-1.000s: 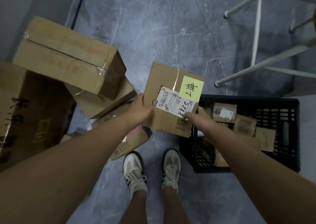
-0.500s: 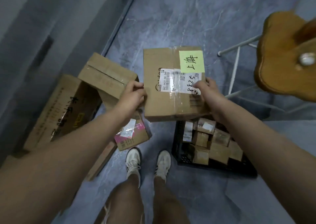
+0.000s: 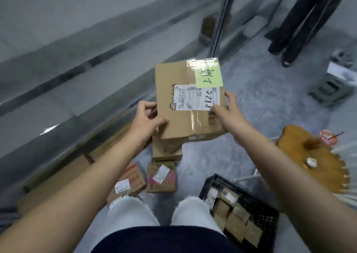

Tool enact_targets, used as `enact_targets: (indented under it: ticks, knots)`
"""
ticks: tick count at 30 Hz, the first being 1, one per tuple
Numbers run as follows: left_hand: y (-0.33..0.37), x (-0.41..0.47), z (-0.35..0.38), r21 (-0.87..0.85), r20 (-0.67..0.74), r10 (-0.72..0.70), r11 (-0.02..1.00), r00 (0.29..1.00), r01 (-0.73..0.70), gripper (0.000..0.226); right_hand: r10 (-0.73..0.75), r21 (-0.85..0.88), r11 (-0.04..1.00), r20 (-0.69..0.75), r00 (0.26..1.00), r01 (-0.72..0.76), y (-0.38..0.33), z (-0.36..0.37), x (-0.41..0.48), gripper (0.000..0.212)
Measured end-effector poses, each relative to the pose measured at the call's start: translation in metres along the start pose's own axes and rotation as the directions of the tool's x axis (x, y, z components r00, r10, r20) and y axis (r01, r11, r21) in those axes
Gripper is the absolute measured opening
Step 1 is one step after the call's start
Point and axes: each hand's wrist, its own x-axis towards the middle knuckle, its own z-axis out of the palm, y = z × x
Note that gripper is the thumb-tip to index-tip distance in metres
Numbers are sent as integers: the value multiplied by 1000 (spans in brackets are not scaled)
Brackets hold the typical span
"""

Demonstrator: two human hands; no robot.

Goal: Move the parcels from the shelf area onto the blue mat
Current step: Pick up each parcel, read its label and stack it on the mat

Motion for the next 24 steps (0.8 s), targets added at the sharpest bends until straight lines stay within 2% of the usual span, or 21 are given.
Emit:
enact_targets:
  ticks: [3, 7, 12, 16, 19, 24]
  knots:
    - [-4, -34, -50, -111, -118, 9, 994, 993, -23, 49, -97, -54, 993, 140, 985, 106, -36, 38, -14, 54]
    - [-17, -87, -128, -192, -271, 5, 980, 962, -59, 51, -192, -88, 969, 314, 930, 230, -74, 108, -44, 51]
    - [-49, -184, -237, -270, -423, -49, 960, 905, -74, 78, -203, -153, 933, 520, 830, 324, -95, 222, -107, 51]
    - [-80, -287, -306, -321, -555, -129, 945, 821, -68, 86, -149, -200, 902, 687, 711, 382, -98, 323, -170, 50]
    - [-106, -362, -348, -353, -656, -164, 929, 737, -108, 87, -96, -206, 884, 797, 596, 419, -100, 398, -222, 47]
    - [-138, -481, -415, -376, -816, -249, 914, 521, -152, 83, -68, -128, 835, 941, 330, 536, -109, 523, -331, 47]
